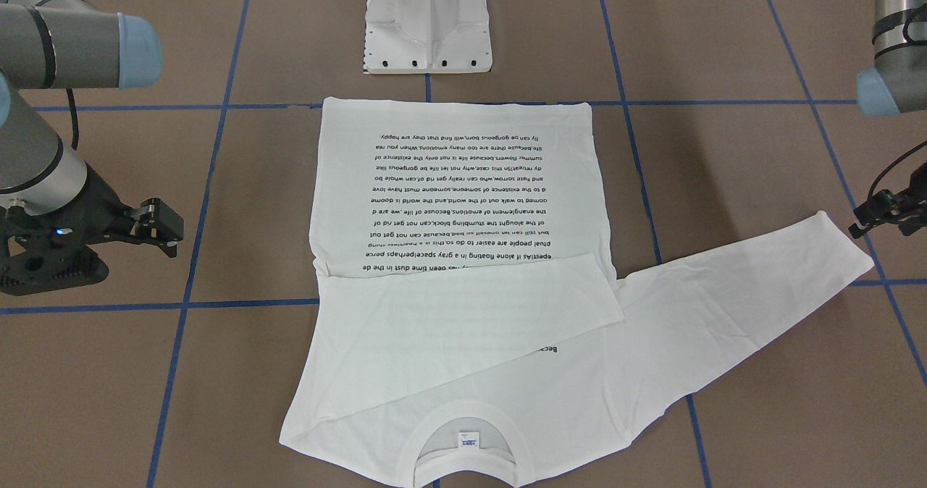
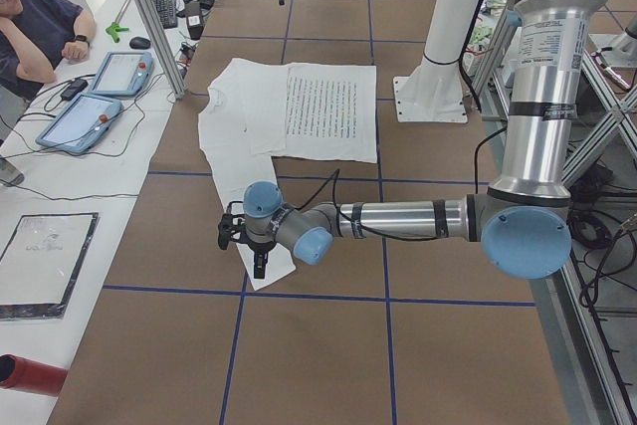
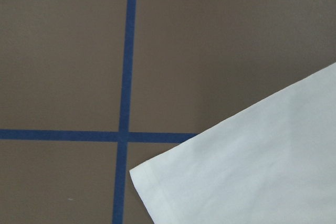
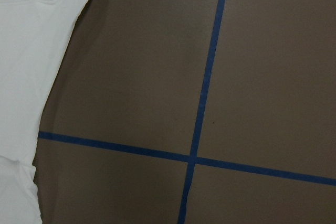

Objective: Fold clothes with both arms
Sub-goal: 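Release the sleeve and raise the right gripper away from the shirt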

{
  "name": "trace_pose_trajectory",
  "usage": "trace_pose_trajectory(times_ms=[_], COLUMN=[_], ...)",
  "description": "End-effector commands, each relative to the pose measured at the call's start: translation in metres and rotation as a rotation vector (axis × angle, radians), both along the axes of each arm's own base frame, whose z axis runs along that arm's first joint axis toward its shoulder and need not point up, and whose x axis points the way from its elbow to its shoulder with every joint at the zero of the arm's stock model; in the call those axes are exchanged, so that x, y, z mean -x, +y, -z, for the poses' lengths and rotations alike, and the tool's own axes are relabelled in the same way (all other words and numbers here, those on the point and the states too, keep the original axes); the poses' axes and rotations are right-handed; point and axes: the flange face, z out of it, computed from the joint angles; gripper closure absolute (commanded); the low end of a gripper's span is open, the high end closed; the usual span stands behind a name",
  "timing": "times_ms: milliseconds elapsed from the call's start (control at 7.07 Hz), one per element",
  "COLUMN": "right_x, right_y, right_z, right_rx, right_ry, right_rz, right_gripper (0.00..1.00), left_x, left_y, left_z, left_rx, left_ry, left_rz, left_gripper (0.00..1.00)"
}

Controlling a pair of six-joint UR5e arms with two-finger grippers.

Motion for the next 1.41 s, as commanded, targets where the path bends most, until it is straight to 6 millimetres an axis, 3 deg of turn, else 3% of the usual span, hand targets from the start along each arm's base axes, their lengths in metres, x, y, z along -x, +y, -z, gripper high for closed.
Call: trace_pose_trajectory(times_ms=[0,283,566,990,1273], right_x=[-0.001,-0.002,-0.009,-0.022,-0.023], right_y=[0.004,0.007,0.014,0.011,0.011], right_z=[-0.011,-0.018,-0.048,-0.051,-0.051], right_rx=[0.029,0.013,-0.024,-0.008,-0.007], right_ry=[-0.018,-0.032,-0.054,-0.071,-0.071], right_rz=[0.017,0.017,0.014,0.002,0.0], right_gripper=[0.0,0.0,0.0,0.0,0.0], left_x=[-0.005,-0.005,-0.005,-0.003,-0.004], left_y=[-0.006,-0.007,-0.007,0.001,-0.001], left_z=[-0.02,-0.039,-0.05,-0.084,-0.082], left_rx=[-0.032,-0.059,-0.04,-0.053,-0.04], left_ry=[-0.03,-0.05,-0.055,-0.05,-0.04], left_rz=[-0.101,-0.152,-0.154,-0.143,-0.123], left_gripper=[0.01,0.01,0.01,0.01,0.01])
